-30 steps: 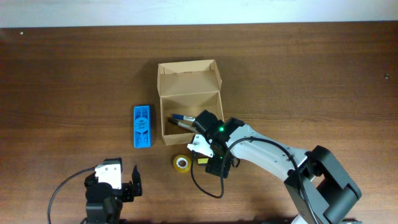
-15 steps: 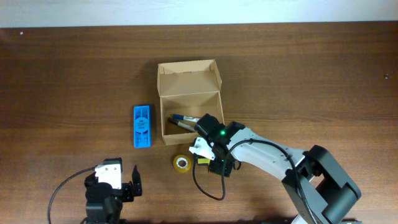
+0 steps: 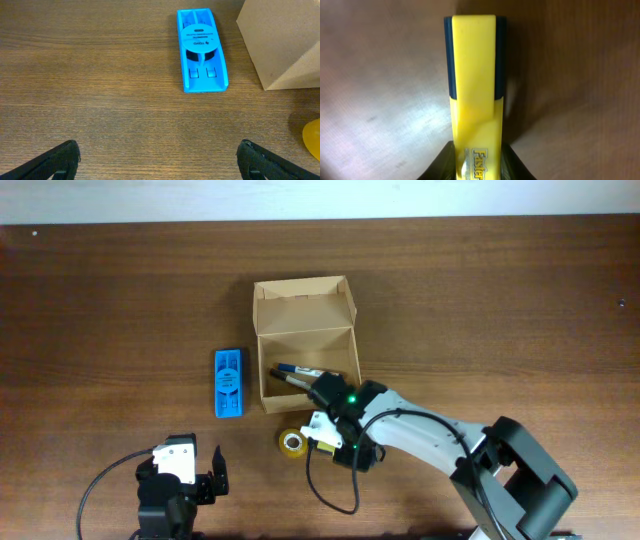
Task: Pack container
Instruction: 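Lift the yellow highlighter into the box and release it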
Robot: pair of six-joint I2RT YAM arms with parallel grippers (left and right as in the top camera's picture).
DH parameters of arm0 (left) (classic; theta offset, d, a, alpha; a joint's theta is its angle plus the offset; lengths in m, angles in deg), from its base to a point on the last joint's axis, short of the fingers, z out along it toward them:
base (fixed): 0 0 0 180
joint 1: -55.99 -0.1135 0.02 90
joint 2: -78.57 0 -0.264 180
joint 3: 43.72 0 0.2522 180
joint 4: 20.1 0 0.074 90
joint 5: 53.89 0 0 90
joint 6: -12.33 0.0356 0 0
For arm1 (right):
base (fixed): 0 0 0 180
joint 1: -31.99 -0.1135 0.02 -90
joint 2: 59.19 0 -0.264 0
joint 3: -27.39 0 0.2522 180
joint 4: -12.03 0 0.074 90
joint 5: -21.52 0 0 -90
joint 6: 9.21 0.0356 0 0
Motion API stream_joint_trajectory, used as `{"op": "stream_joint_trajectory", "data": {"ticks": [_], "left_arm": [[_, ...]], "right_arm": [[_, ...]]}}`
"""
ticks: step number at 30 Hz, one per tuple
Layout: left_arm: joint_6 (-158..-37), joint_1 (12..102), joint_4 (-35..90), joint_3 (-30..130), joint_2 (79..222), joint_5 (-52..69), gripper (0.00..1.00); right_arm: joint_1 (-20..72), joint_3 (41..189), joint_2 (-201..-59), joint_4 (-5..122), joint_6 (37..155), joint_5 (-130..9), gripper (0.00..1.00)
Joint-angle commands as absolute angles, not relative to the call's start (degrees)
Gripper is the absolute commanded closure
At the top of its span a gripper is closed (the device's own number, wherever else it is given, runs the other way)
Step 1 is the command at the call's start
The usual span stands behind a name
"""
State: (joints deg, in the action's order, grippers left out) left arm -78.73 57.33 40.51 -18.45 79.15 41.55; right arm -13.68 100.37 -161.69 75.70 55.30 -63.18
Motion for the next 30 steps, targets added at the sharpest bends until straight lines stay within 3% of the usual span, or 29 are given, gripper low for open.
{"op": "stream_joint_trajectory", "data": {"ticks": [1,11,18,24,30], "left_arm": [[-77.82,56.94,40.36,-18.87,78.91,41.96,0.0],[-77.82,56.94,40.36,-18.87,78.91,41.96,0.0],[-77.82,56.94,40.36,-18.87,78.91,41.96,0.0],[-77.82,56.94,40.36,-18.87,78.91,41.96,0.0],[-77.82,56.94,40.36,-18.87,78.91,41.96,0.0]], "right_arm": [[-16.37,104.63,-161.78,78.83,59.99,-60.97,0.82],[-19.74,113.46,-161.78,85.12,65.28,-61.06,0.86],[-19.65,129.98,-161.78,85.19,65.22,-70.7,0.86],[-15.32,133.68,-161.97,77.67,59.47,-75.73,0.71],[-7.78,133.68,-164.73,75.66,54.86,-70.18,0.69]]}}
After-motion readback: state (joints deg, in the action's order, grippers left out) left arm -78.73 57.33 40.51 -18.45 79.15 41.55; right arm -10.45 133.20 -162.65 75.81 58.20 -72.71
